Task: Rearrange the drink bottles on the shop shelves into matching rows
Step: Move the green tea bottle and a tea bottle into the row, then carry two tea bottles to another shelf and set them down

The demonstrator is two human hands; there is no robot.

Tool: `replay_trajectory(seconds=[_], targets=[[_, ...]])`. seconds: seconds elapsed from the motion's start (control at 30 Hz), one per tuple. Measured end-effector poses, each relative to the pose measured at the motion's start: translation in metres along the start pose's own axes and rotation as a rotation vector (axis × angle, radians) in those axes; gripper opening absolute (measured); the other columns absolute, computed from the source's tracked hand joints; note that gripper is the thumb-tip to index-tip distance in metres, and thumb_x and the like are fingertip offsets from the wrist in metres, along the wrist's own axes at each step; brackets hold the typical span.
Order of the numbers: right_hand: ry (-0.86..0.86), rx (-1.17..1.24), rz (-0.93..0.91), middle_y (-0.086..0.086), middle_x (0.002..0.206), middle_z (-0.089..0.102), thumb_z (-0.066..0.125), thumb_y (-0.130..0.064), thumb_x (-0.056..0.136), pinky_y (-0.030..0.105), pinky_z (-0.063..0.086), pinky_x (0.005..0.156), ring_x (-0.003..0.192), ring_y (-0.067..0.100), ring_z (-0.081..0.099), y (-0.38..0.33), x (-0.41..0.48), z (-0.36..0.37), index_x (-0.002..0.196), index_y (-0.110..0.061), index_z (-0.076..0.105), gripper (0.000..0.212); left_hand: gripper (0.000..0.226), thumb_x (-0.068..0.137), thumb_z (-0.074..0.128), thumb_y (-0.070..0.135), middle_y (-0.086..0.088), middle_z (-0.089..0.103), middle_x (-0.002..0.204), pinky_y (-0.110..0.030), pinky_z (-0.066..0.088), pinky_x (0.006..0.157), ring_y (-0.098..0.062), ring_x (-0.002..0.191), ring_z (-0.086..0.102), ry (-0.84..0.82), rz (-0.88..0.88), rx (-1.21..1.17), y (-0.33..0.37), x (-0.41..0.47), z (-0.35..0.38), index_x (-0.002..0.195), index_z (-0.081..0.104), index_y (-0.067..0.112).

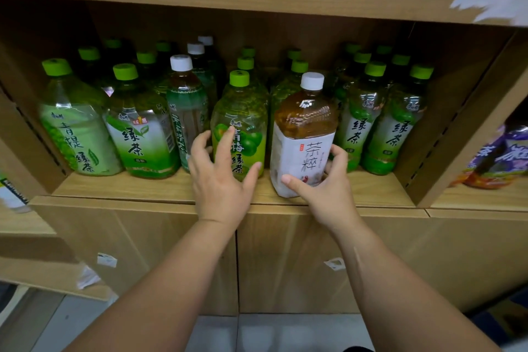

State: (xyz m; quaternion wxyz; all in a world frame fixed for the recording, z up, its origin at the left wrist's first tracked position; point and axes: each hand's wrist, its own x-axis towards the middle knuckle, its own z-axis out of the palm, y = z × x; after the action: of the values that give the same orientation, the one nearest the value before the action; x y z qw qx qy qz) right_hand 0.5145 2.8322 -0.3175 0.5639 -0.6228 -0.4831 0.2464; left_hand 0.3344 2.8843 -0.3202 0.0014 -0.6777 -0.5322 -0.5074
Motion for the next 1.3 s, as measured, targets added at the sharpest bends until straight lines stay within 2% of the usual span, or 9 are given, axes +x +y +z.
replay_trajectory(seconds=[0.07, 0.17, 0.3, 0.43, 0.63, 0.97, 1.07, 1.2, 1.3], targets=[[-0.073, 0.065, 0.024, -0.010, 0.129, 0.065, 0.090, -0.022, 0.078, 0.014, 0.054, 0.087, 0.114, -0.006, 0.063, -0.003, 0.001, -0.006, 0.144, -0.027, 0.036, 0.086, 0.059, 0.088, 0.075, 0.031, -0.022, 0.048, 0.135, -0.040, 0.045, 0.099, -0.033, 0.121, 0.049, 0.037, 0.063, -0.080, 0.001, -0.005, -0.003, 0.140, 0.052, 0.016], [-0.134, 0.087, 0.018, -0.010, 0.132, 0.065, 0.080, -0.021, 0.089, 0.004, 0.048, 0.081, 0.116, -0.012, 0.059, -0.007, 0.003, -0.014, 0.150, -0.025, 0.039, 0.073, 0.051, 0.097, 0.059, 0.034, -0.015, 0.056, 0.130, -0.045, 0.054, 0.096, -0.027, 0.109, 0.061, -0.143, 0.043, -0.258, 0.011, -0.014, -0.004, 0.142, 0.056, 0.009], [-0.123, 0.108, 0.012, -0.001, 0.135, 0.067, 0.079, -0.015, 0.089, 0.014, 0.054, 0.085, 0.122, 0.004, 0.063, -0.007, -0.002, -0.014, 0.148, -0.019, 0.044, 0.069, 0.061, 0.099, 0.064, 0.033, -0.005, 0.053, 0.142, -0.045, 0.055, 0.100, -0.018, 0.116, 0.061, -0.379, -0.050, -0.376, 0.028, -0.019, -0.007, 0.154, 0.045, 0.017], [-0.087, 0.178, -0.009, 0.002, 0.131, 0.068, 0.078, -0.001, 0.087, 0.018, 0.056, 0.084, 0.114, 0.000, 0.067, -0.011, -0.017, -0.018, 0.146, -0.013, 0.047, 0.067, 0.078, 0.088, 0.061, 0.060, 0.011, 0.051, 0.151, -0.046, 0.054, 0.104, -0.010, 0.132, 0.056, -0.520, -0.165, -0.532, 0.036, -0.016, -0.019, 0.158, 0.030, 0.042], [-0.117, 0.179, -0.006, 0.003, 0.133, 0.068, 0.082, -0.002, 0.084, 0.041, 0.059, 0.098, 0.124, 0.016, 0.065, -0.032, -0.031, -0.025, 0.145, -0.016, 0.050, 0.070, 0.074, 0.095, 0.072, 0.022, 0.024, 0.064, 0.133, -0.031, 0.061, 0.091, 0.003, 0.115, 0.065, -0.554, -0.217, -0.769, 0.064, -0.002, -0.045, 0.155, 0.034, 0.041], [-0.225, 0.129, 0.137, -0.010, 0.132, 0.069, 0.083, -0.004, 0.082, 0.032, 0.057, 0.096, 0.125, 0.009, 0.064, -0.167, -0.061, -0.066, 0.144, -0.025, 0.052, 0.072, 0.070, 0.090, 0.075, 0.002, 0.012, 0.068, 0.131, -0.025, 0.055, 0.096, -0.008, 0.123, 0.064, -0.615, -0.425, -0.901, 0.134, 0.053, -0.151, 0.149, 0.045, 0.024], [-0.262, 0.111, 0.195, -0.013, 0.128, 0.071, 0.083, -0.003, 0.082, 0.024, 0.056, 0.090, 0.118, 0.007, 0.067, -0.216, -0.068, -0.081, 0.142, -0.024, 0.054, 0.070, 0.068, 0.089, 0.071, -0.009, 0.011, 0.072, 0.125, -0.018, 0.056, 0.084, -0.005, 0.112, 0.069, -0.608, -0.541, -0.881, 0.165, 0.071, -0.186, 0.147, 0.046, 0.018], [-0.334, 0.064, 0.256, -0.019, 0.121, 0.072, 0.085, -0.015, 0.079, 0.026, 0.058, 0.088, 0.110, 0.005, 0.069, -0.283, -0.077, -0.110, 0.133, -0.031, 0.058, 0.062, 0.061, 0.089, 0.072, -0.008, 0.005, 0.076, 0.116, -0.022, 0.059, 0.077, -0.013, 0.104, 0.074, -0.645, -0.655, -0.901, 0.211, 0.091, -0.242, 0.139, 0.051, 0.021], [-0.301, 0.056, 0.319, -0.007, 0.131, 0.065, 0.087, -0.016, 0.082, 0.013, 0.051, 0.084, 0.112, 0.000, 0.063, -0.326, -0.081, -0.136, 0.139, -0.024, 0.055, 0.066, 0.062, 0.082, 0.079, 0.007, 0.001, 0.077, 0.116, -0.029, 0.061, 0.078, -0.018, 0.106, 0.074, -0.649, -0.744, -0.875, 0.237, 0.108, -0.277, 0.134, 0.055, 0.028]])
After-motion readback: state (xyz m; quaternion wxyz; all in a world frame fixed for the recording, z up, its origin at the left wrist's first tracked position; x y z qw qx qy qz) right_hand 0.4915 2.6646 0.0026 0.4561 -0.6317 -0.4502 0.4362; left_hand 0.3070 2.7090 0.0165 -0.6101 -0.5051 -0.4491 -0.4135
